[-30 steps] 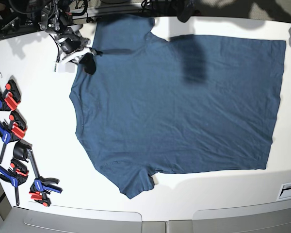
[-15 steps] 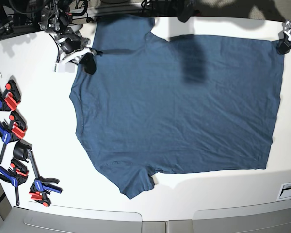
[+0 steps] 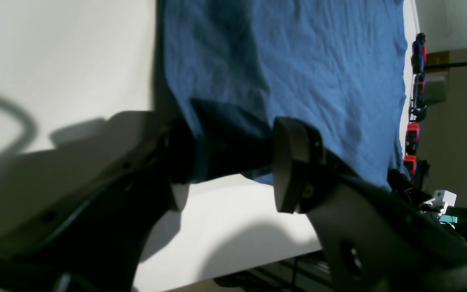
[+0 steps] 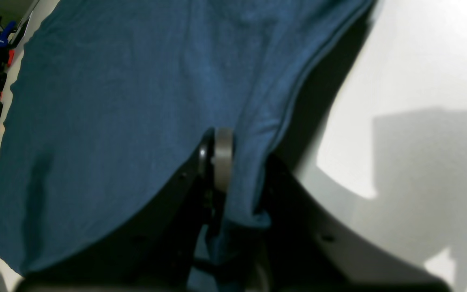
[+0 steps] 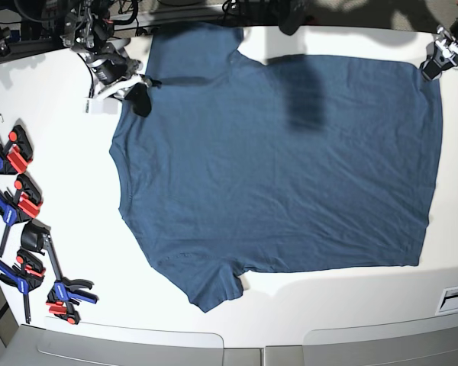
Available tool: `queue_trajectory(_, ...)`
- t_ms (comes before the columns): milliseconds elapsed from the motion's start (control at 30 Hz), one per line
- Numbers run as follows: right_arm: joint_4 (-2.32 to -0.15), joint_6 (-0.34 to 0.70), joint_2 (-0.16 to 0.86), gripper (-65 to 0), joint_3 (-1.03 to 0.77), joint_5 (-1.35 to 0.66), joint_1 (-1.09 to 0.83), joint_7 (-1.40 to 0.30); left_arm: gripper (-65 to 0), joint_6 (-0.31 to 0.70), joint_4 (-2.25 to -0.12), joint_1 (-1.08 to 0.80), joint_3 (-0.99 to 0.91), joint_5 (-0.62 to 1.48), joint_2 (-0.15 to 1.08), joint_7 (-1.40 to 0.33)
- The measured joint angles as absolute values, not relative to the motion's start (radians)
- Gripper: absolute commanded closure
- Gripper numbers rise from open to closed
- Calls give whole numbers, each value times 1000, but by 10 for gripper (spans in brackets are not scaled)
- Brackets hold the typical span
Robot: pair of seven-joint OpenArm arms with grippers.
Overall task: Fold the T-shirt properly
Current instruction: 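Grasp the opposite shoulder corner with the left gripper, then pull both grippers back, dragging the shirt toward the robot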
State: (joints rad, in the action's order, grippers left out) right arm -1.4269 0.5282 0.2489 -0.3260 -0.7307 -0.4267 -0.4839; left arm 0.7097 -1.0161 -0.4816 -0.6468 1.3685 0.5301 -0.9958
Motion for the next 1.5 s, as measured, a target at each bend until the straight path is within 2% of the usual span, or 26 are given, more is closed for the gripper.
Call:
queue_trajectory(300,-1427,528,249,0,-326,-731,-427,-484,-279,712,-1016,-482,-644,1369,532,-984)
queue_trajectory(400,-1427,528,249,0,-326,-731,-427,-484,-192,708,-1014,-482,-642,1356,532,-957)
queue_trajectory(533,-1427,528,249,0,-326,-731,-427,-484,-5,704,-1013,-482,-642,1342,529,-959)
queue_trajectory(900,-1430,528,249,0,-326,-734,-427,-514,0,704,-1013,-485,-641,1339,530,-940)
queue_trajectory(1167,-1503,527,249,0,-358,-730,-427,-705,0,704,-1013,-485,-663,1338,529,-947)
queue_trajectory(1400,-1540,524,247,0,-475,-723,-432,-800,0,692,-1008,-490,-765,1326,529,-997)
queue_trajectory(1500,-1540,522,246,0,-521,-791,-441,-862,0,692,-1008,-496,-796,1324,526,-1023)
